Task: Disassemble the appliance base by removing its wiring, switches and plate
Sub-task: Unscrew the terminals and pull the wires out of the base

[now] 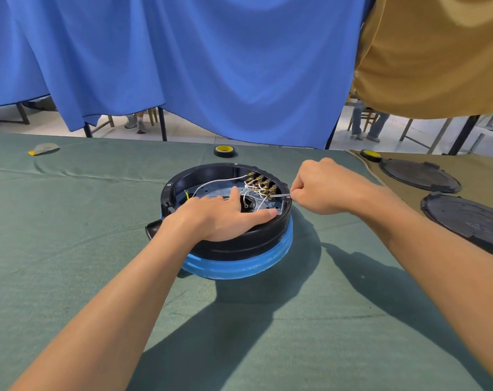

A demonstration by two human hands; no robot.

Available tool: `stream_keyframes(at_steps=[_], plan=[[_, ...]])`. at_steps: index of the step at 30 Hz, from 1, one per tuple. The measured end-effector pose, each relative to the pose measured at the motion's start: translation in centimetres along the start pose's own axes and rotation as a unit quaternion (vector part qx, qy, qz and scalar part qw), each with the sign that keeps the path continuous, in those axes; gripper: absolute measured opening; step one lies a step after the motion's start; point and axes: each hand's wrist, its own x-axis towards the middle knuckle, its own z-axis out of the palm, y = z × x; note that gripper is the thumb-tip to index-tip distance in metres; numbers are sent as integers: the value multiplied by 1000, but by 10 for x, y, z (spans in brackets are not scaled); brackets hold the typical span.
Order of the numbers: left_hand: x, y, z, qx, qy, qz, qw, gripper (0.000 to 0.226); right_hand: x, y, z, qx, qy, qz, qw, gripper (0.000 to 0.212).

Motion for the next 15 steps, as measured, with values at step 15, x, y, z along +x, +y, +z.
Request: stream_keyframes(at_steps=[15], plan=[[-4, 2, -1, 28, 4, 2, 1000, 127, 6, -10, 8, -90, 36, -27, 995, 31]])
